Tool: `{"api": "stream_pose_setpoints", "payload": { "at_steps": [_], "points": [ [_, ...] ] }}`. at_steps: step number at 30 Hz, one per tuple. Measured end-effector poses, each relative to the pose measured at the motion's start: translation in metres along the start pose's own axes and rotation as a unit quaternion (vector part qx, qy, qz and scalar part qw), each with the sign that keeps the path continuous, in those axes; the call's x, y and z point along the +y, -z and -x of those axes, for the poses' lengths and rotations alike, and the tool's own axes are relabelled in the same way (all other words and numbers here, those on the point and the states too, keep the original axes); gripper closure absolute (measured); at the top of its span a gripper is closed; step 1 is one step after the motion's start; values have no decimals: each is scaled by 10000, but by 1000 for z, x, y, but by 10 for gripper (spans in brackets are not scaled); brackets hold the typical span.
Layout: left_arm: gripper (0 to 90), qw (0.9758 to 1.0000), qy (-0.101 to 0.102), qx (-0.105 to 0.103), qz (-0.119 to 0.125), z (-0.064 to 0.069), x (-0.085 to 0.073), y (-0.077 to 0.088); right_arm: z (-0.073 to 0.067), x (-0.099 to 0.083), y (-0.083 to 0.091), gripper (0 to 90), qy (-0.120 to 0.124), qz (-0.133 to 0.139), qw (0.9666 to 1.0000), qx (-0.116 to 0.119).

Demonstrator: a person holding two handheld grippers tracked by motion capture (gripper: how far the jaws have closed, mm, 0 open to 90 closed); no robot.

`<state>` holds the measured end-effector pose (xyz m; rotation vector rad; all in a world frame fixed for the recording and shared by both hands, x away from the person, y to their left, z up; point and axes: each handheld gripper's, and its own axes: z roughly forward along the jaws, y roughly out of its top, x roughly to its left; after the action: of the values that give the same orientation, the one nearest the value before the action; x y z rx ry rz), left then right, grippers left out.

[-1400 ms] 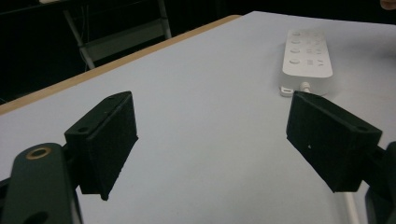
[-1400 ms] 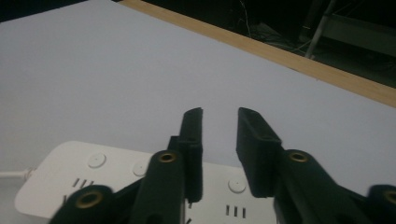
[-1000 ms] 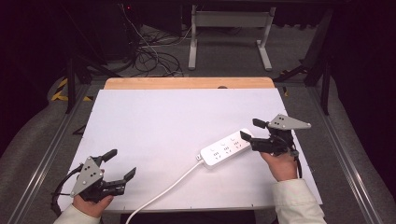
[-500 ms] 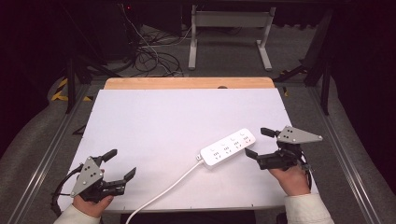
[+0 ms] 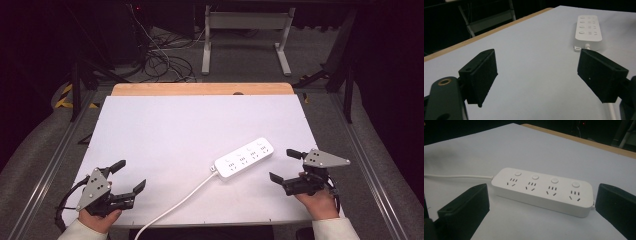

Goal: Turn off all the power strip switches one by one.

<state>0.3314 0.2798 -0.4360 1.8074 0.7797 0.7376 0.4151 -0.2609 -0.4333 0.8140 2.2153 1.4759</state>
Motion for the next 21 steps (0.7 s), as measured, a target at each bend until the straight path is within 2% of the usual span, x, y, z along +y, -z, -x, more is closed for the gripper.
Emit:
{"api": "stream_pose_setpoints", "payload": {
  "at_steps": [3, 7, 12, 15, 17, 21],
  "points": [
    [168, 10000, -32, 0, -14, 0, 0, 0, 2, -8, 2, 3, -87, -37, 9999, 81],
    [167, 10000, -60, 9, -7, -1, 0, 0, 4, -19, 2, 3, -58, -24, 10000, 57],
    [166, 10000, -36, 3, -21, -1, 0, 0, 7, -32, -1, 3, -148, -108, 9998, 77],
    [165, 10000, -40, 6, -15, -1, -1, -1, 8, -37, -4, 3, -227, -236, 9995, 10],
    [164, 10000, -37, 14, -24, 0, -1, 0, 8, -40, -8, 3, -332, -326, 9989, 84],
    [164, 9999, -89, 48, -9, -1, -1, 0, 9, -40, -13, 2, -362, -481, 9981, 160]
  ]
}}
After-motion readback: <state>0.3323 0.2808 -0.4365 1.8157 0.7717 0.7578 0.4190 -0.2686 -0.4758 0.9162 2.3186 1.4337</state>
